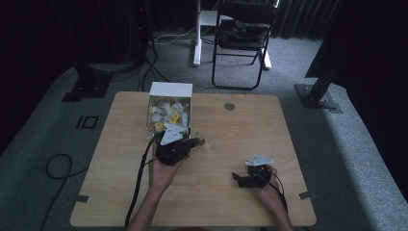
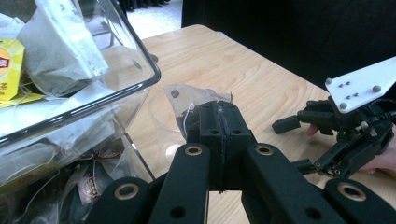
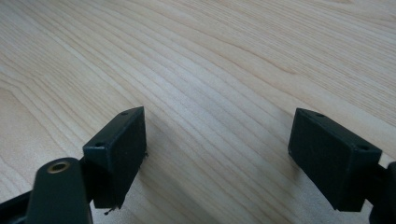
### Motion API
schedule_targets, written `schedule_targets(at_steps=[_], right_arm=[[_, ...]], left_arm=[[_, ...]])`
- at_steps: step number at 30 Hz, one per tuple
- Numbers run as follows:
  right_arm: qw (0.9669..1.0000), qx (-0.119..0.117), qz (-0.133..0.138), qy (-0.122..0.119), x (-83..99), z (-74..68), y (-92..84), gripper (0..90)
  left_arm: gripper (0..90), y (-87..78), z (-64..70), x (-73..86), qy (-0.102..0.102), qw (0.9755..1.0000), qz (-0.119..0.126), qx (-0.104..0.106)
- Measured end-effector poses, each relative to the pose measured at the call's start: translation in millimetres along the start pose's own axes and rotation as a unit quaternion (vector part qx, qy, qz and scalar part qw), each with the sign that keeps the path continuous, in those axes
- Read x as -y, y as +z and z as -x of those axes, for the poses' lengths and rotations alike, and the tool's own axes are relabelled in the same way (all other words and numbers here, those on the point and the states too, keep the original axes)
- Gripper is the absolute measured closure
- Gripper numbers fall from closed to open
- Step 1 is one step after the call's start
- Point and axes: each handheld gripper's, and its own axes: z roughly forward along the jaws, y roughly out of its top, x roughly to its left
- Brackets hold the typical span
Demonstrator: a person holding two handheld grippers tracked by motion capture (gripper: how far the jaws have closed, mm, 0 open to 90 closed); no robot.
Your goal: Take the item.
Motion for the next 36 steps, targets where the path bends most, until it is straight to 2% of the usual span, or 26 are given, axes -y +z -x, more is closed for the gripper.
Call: schedule_targets(at_steps=[11,19,36], right_arm=[[1.0,0.0,0.0,0.0,0.0,0.0,0.0,19.2],[1.0,0.0,0.0,0.0,0.0,-0.1,0.0,19.2],[1.0,0.0,0.0,0.0,0.0,0.0,0.0,19.2]], left_arm=[[90.0,13.9,4.0,-4.3,0.007,0.9998,-0.001,-0.018],[90.0,26.1,6.0,-4.1,0.01,0.9997,-0.006,-0.023],[90.0,47.2,11.1,-4.6,0.006,0.999,0.001,-0.045]])
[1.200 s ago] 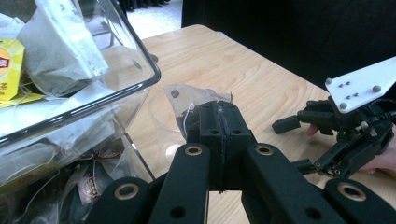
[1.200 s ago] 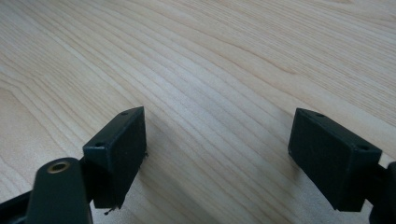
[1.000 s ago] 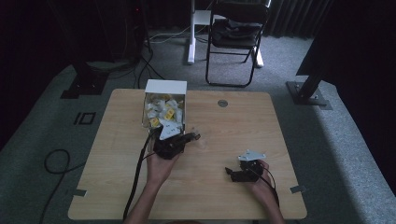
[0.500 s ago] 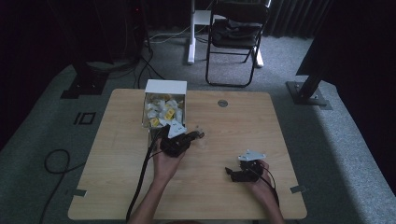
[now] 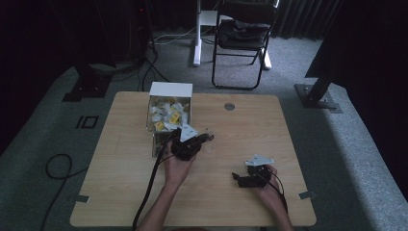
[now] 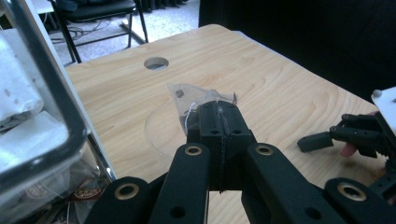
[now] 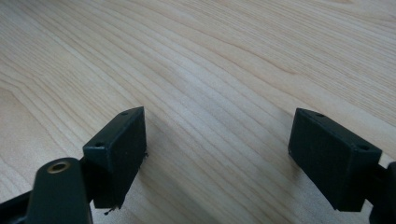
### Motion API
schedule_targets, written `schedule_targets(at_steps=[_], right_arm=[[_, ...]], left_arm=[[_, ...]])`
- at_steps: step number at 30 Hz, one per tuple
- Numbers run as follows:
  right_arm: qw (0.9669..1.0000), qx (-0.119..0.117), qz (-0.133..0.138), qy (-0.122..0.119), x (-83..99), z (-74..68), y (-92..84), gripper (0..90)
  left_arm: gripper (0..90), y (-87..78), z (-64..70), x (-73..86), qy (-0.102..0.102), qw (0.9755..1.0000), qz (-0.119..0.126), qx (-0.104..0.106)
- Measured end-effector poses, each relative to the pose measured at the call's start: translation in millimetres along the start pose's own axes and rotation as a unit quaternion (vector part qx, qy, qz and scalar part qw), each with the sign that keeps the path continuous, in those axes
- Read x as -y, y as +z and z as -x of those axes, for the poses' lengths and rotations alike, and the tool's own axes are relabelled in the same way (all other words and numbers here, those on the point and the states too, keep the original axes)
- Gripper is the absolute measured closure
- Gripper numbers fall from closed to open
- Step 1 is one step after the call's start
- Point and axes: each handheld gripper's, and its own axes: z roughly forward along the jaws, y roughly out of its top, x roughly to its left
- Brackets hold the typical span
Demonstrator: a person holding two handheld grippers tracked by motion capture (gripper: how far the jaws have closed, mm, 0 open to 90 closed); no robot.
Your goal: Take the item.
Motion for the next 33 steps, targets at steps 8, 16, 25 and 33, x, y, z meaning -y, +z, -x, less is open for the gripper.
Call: schedule_targets(at_steps=[8,16,25,33], right_arm=[[1.0,0.0,0.0,0.0,0.0,0.1,0.0,19.2],[1.0,0.0,0.0,0.0,0.0,0.1,0.0,19.2],[1.0,0.0,0.0,-0.001,0.0,0.0,0.0,19.0],[1.0,0.0,0.0,-0.001,0.0,0.0,0.0,18.9]], left_arm=[[90.0,6.1,1.8,-3.2,0.004,1.0,0.0,-0.007],[90.0,11.4,4.9,-7.3,0.009,0.9998,0.004,-0.015],[90.0,17.0,4.4,-11.0,0.007,0.9998,0.007,-0.019],[90.0,23.0,3.7,-9.8,0.006,0.9996,0.004,-0.027]])
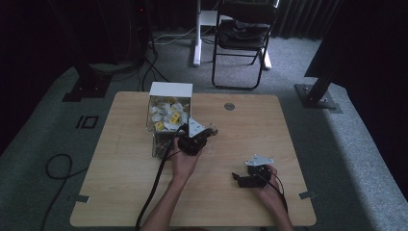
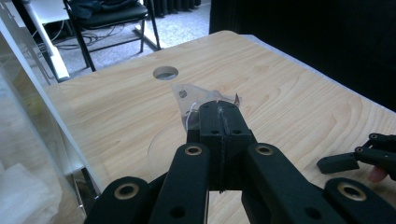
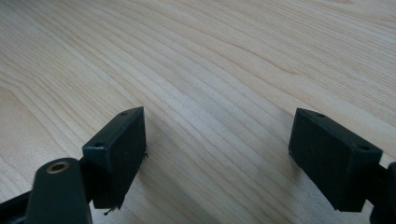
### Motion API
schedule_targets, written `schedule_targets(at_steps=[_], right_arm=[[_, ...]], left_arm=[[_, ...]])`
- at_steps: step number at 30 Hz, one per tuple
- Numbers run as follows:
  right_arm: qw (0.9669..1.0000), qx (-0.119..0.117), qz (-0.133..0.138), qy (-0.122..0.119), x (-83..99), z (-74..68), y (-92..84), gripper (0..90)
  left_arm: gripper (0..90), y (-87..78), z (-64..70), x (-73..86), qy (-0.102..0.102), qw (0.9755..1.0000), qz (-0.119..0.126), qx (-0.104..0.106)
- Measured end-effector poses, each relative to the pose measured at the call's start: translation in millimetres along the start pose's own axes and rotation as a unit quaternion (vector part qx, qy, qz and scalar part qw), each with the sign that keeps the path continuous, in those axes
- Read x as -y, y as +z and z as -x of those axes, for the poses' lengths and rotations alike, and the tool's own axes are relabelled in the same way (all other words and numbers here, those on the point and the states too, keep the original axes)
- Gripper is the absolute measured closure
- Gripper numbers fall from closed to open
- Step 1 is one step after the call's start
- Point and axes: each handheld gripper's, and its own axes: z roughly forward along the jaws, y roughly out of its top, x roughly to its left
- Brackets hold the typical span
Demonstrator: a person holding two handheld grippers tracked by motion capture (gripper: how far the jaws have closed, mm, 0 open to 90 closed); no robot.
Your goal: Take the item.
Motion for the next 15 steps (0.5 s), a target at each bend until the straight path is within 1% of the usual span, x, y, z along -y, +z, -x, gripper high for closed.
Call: schedule_targets(at_steps=[11,13,15], right_arm=[[1.0,0.0,0.0,0.0,0.0,0.0,0.0,18.9],[1.0,0.0,0.0,0.0,0.0,0.0,0.0,18.9],[1.0,0.0,0.0,0.0,0.0,0.0,0.0,18.9]], left_arm=[[89.7,2.0,2.1,0.2,0.01,0.9998,0.001,-0.018],[83.9,2.5,3.8,0.2,0.016,0.9996,0.001,-0.023],[79.0,3.2,5.0,0.3,0.016,0.9996,0.002,-0.024]])
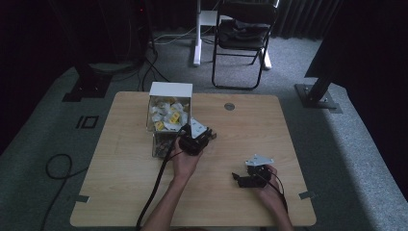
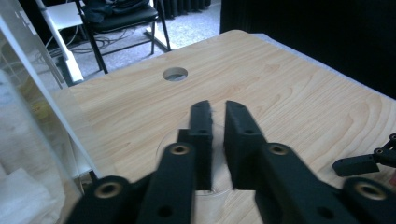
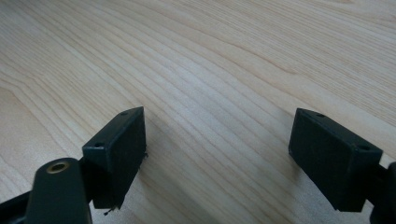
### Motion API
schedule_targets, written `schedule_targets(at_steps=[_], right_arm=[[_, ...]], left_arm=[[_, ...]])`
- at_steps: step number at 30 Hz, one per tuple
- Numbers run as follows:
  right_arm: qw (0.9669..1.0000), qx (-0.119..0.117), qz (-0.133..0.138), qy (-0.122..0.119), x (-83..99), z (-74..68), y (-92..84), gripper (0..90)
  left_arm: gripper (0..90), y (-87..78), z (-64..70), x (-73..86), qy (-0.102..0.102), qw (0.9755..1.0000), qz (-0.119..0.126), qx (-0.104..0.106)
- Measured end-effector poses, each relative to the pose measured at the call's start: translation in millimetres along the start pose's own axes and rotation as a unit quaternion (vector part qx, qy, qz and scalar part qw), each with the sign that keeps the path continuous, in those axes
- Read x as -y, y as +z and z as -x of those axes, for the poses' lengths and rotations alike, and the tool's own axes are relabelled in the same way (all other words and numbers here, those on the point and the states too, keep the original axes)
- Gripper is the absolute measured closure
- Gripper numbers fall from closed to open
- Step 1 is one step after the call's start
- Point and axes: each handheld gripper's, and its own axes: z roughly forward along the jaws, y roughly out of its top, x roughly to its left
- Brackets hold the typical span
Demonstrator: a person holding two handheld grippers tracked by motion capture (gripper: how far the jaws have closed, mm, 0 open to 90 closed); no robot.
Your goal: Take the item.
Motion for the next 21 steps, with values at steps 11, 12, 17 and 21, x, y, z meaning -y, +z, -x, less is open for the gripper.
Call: schedule_targets(at_steps=[11,12,17,21], right_arm=[[1.0,0.0,0.0,0.0,0.0,0.0,0.0,18.9],[1.0,0.0,0.0,0.0,0.0,0.0,0.0,18.9],[1.0,0.0,0.0,0.0,0.0,0.0,0.0,18.9],[1.0,0.0,0.0,0.0,0.0,0.0,0.0,18.9]], left_arm=[[68.7,-2.9,1.4,0.0,0.001,0.9999,0.001,0.013],[68.7,-4.3,1.5,0.0,0.0,0.9998,0.001,0.019],[65.1,-10.9,2.2,1.4,0.002,0.9996,0.005,0.027],[62.5,-16.7,4.2,5.5,0.007,0.9994,0.002,0.035]])
